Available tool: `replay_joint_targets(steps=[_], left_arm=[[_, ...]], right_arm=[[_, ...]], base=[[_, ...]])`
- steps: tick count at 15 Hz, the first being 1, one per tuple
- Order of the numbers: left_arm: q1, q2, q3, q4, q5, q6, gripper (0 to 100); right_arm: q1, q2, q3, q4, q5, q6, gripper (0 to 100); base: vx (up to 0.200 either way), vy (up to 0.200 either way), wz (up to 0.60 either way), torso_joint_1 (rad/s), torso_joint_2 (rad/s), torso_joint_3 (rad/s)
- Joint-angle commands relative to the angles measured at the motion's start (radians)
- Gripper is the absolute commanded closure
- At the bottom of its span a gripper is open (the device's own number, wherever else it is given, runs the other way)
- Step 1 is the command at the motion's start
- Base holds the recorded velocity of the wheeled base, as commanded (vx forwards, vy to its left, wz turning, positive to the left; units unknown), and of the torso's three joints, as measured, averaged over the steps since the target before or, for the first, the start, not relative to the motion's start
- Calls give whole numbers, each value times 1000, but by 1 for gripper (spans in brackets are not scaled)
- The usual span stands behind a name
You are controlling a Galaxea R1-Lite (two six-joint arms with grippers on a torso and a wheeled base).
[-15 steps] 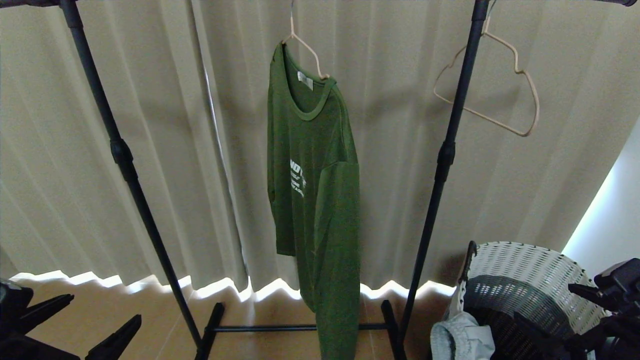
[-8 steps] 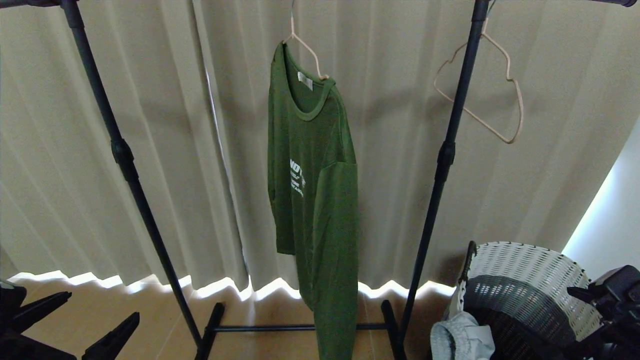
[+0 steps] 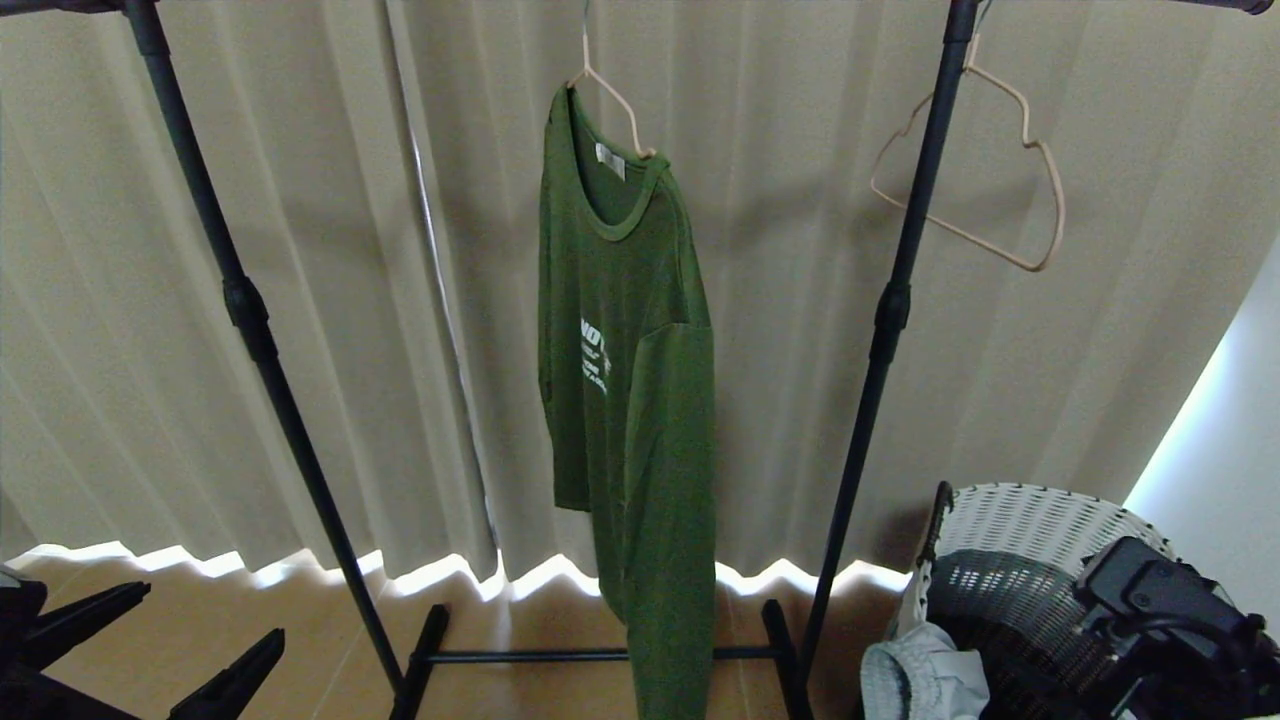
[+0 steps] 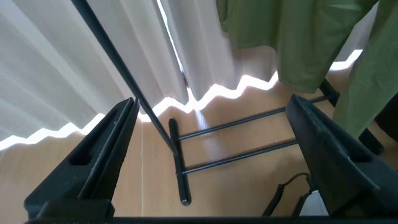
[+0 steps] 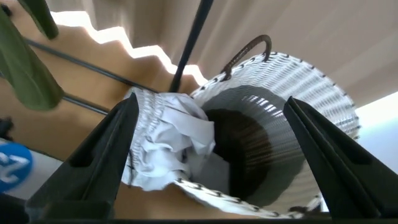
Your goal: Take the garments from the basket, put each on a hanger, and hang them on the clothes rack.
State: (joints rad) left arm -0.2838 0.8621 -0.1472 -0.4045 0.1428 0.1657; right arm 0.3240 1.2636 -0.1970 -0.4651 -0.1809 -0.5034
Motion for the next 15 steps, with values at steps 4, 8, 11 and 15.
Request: replay_joint_targets(steps=[4,8,11,15], left_arm=[[-1,-12,-2,-1,0,0,0],[-1,-17,-2,-1,0,0,0],[-1,-17,0,-1,0,0,0],[-3,-18,0,-1,0,0,0]], right_arm=[[69,266,-79,3,-15,-21,0],[73,393,-81,0,-29,-20,0],[73,473,-84,-10,-72,-17,0],[98,556,-170,-21,-75,-15,0]], base=[[0,0,0,0,0,0],[0,0,0,0,0,0],[0,0,0,0,0,0],[0,0,0,0,0,0]])
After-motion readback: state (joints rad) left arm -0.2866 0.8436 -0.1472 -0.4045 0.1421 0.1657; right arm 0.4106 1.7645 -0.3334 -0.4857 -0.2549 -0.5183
